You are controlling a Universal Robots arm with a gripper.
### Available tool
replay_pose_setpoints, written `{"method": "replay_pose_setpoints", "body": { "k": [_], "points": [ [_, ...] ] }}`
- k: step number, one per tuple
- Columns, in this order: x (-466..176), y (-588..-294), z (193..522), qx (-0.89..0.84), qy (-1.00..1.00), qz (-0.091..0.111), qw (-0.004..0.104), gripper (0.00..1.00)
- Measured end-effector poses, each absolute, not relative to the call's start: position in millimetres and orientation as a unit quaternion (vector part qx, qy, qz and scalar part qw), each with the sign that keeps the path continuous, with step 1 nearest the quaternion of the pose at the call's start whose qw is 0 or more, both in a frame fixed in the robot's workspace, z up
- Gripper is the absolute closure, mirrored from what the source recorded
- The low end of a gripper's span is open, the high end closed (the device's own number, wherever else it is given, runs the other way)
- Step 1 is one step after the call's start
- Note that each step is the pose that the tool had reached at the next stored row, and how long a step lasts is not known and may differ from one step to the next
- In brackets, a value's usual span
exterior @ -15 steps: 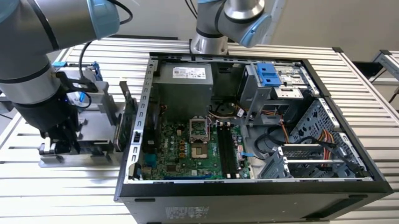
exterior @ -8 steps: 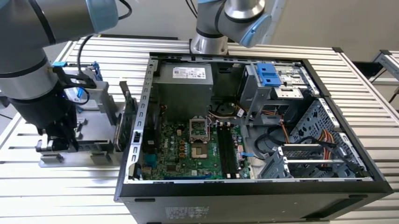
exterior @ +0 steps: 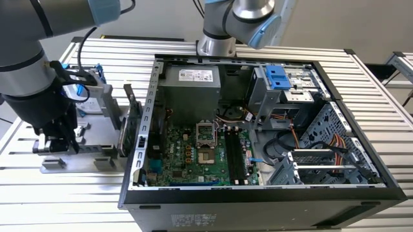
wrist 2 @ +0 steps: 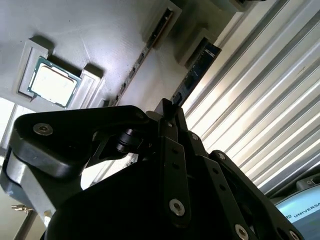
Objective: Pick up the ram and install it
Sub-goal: 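Pick up the ram and move it above insertion slot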
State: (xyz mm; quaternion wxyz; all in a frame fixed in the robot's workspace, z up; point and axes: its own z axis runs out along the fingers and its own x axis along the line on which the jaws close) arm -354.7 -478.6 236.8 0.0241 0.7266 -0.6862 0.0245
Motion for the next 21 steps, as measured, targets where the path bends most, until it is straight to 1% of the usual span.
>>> {"method": "replay_pose_setpoints", "body": {
  "k": [11, 21],
  "points": [
    [-355, -479, 255, 0.725, -0.687, 0.024, 0.024, 1.0],
    [-355, -479, 267, 0.724, -0.69, 0.017, 0.016, 1.0]
  ]
}}
